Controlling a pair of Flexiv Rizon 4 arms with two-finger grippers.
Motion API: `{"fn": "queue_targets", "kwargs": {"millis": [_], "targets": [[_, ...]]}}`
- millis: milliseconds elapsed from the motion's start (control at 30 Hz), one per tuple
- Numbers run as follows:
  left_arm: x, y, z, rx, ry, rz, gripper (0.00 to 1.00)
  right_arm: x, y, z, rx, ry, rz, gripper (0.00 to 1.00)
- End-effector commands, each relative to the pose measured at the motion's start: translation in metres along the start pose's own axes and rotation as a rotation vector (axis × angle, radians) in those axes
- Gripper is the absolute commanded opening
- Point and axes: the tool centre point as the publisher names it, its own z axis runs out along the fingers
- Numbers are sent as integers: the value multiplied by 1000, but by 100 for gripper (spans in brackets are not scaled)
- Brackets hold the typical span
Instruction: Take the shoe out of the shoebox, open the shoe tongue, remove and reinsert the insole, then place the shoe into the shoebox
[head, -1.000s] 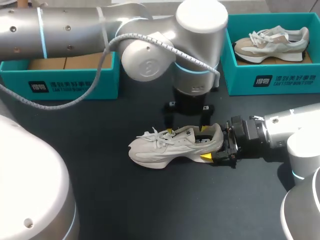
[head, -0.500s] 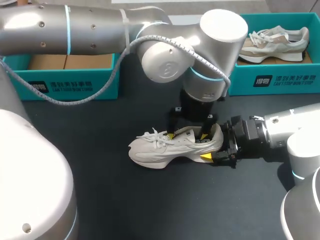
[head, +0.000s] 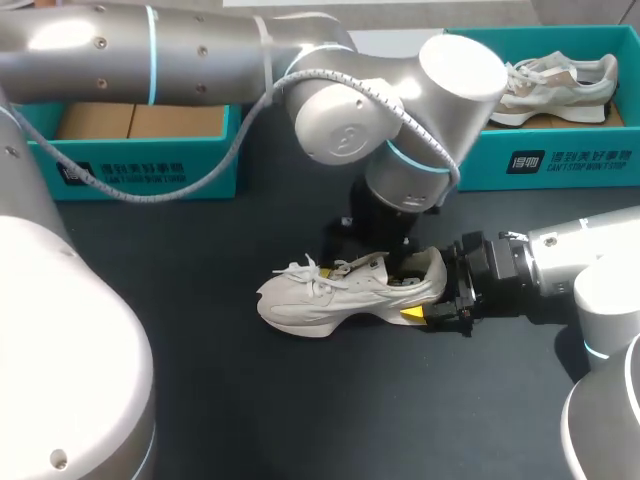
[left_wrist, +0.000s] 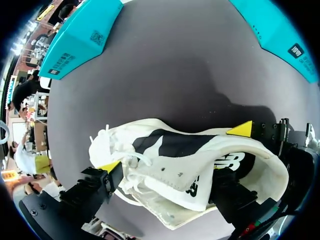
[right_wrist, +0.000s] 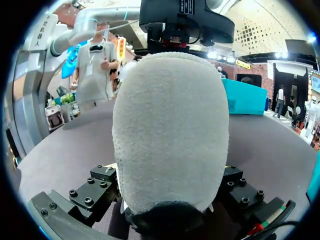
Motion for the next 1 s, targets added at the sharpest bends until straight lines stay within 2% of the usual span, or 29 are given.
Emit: {"fn": "queue_targets", "kwargs": {"millis": [33, 267, 300, 367, 667, 1000], "targets": [[-9, 2, -8, 6, 11, -214, 49, -1, -7, 6, 2, -3, -1, 0], [-18, 2, -20, 1, 29, -215, 23, -1, -7, 6, 2, -3, -1, 0], [-20, 3, -22, 6, 36, -211, 11, -1, -7, 6, 2, -3, -1, 0], [-23, 5, -24, 13, 42, -211, 0, -1, -7, 6, 2, -3, -1, 0], [-53, 11, -29, 8, 75, -212, 0, -1, -7, 6, 2, -3, -1, 0], [-85, 17, -8, -11, 55, -252, 0, -1, -7, 6, 2, -3, -1, 0]]}}
